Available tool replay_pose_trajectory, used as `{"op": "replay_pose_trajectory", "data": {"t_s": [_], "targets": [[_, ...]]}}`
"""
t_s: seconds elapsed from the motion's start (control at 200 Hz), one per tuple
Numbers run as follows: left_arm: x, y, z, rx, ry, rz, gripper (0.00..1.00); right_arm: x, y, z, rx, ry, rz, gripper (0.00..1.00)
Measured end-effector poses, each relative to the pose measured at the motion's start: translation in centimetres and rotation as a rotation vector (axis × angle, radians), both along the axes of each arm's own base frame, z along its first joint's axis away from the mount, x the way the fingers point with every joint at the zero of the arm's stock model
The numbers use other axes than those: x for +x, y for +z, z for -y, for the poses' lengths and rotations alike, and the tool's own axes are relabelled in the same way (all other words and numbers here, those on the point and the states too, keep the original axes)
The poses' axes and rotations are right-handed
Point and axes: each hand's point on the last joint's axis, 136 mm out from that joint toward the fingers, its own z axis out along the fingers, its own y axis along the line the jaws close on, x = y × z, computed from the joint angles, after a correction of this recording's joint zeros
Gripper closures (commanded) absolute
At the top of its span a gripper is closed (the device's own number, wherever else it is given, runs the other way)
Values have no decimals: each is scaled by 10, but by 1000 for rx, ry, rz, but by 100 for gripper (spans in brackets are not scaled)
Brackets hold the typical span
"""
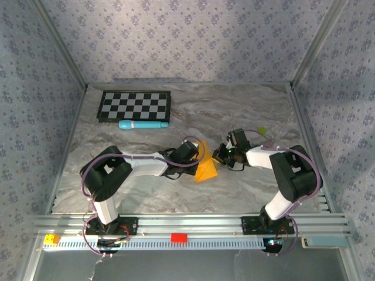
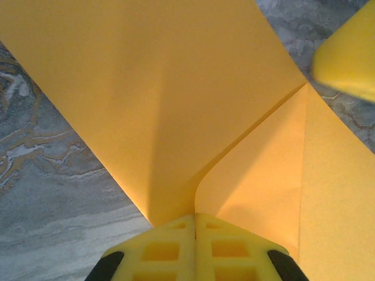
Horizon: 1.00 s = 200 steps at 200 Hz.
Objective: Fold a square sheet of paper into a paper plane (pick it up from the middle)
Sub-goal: Fold the triangle a second time at the center of the table.
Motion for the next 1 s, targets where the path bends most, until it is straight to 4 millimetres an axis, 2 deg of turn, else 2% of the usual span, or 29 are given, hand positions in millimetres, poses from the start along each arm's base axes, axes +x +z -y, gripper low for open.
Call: {"op": "replay_pose_trajectory", "data": {"t_s": [0.17,0.295,0.4,0.59,0.795,0.9,0.999], "targets": [[0,0,0,2,-3,1,100,5,16,2,12,5,59,91],[0,0,0,3,-5,2,100,-2,29,-13,50,61,95,91],[0,0,0,3,-5,2,100,-14,32,-31,87,133,89,92],[0,0,0,3,-5,2,100,-35,20,-53,113,220,35,92],[0,0,0,3,-5,2,100,-41,-1,-53,95,228,-26,95],[0,0,0,4,-5,1,95,-41,-4,-53,106,229,-37,96],[-1,1,-1,10,-2,-6,81,-42,-5,-53,112,230,-26,97]]}}
